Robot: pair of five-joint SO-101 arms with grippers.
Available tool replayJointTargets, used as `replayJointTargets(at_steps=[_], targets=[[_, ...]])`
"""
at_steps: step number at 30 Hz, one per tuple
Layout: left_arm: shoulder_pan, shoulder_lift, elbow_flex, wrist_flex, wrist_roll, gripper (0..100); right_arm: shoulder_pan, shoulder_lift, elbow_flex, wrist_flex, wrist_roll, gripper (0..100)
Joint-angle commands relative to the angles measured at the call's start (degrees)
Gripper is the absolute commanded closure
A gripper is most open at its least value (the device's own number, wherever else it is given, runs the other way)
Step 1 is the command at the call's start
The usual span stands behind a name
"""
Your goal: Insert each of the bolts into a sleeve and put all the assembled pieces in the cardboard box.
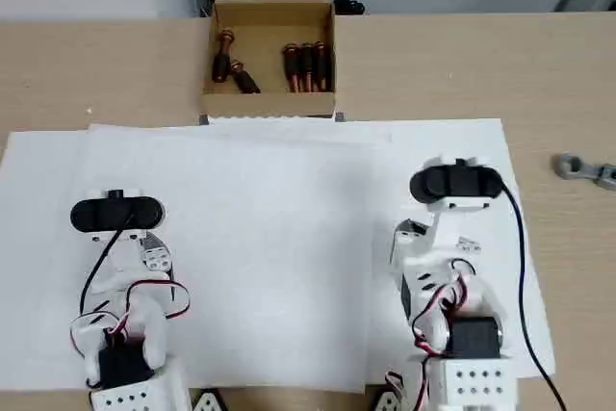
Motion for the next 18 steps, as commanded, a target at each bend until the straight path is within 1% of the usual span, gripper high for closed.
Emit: replayJointTargets(at_steps=[1, 4, 8, 12, 15, 18], targets=[[0.09, -0.79, -0.4, -1.23, 0.18, 99, 0.66, -3.82, 1.58, 1.01, 3.34, 99.5], [0.09, -0.79, -0.4, -1.23, 0.18, 99, 0.31, -5.23, 4.92, 1.01, 5.54, 99.5], [0.09, -0.79, -0.4, -1.23, 0.18, 99, 0.57, -9.27, 10.37, 1.19, 5.8, 99.5], [0.09, -0.79, -0.4, -1.23, 0.18, 99, 0.66, -16.75, 17.23, 1.36, 5.71, 99.3], [0.09, -0.79, -0.4, -1.23, 0.18, 99, 0.31, -22.81, 18.2, 4.44, 5.54, 99.3], [0.09, -0.79, -0.4, -1.23, 0.18, 99, 0.31, -21.85, 18.11, 4.44, 5.54, 99.1]])
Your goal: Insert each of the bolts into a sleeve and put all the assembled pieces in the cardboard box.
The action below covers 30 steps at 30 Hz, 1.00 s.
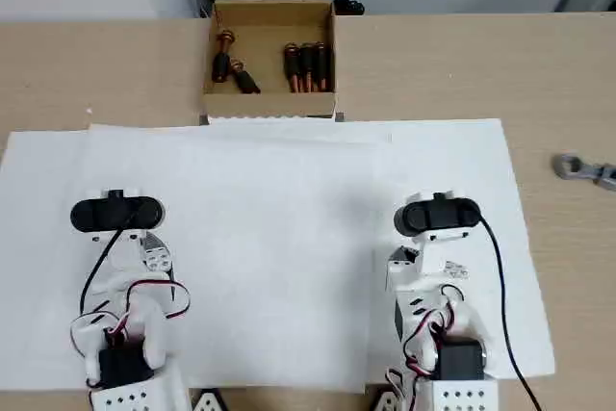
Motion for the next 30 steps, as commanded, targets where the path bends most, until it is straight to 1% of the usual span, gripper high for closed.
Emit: replayJointTargets(at_steps=[1, 30], targets=[[0.09, -0.79, -0.4, -1.23, 0.18, 99, 0.31, -0.48, -0.35, 0.4, 0.35, 99.1], [0.09, -0.79, -0.4, -1.23, 0.18, 99, 0.31, -1.1, -0.26, 0.48, 0.35, 99.2]])
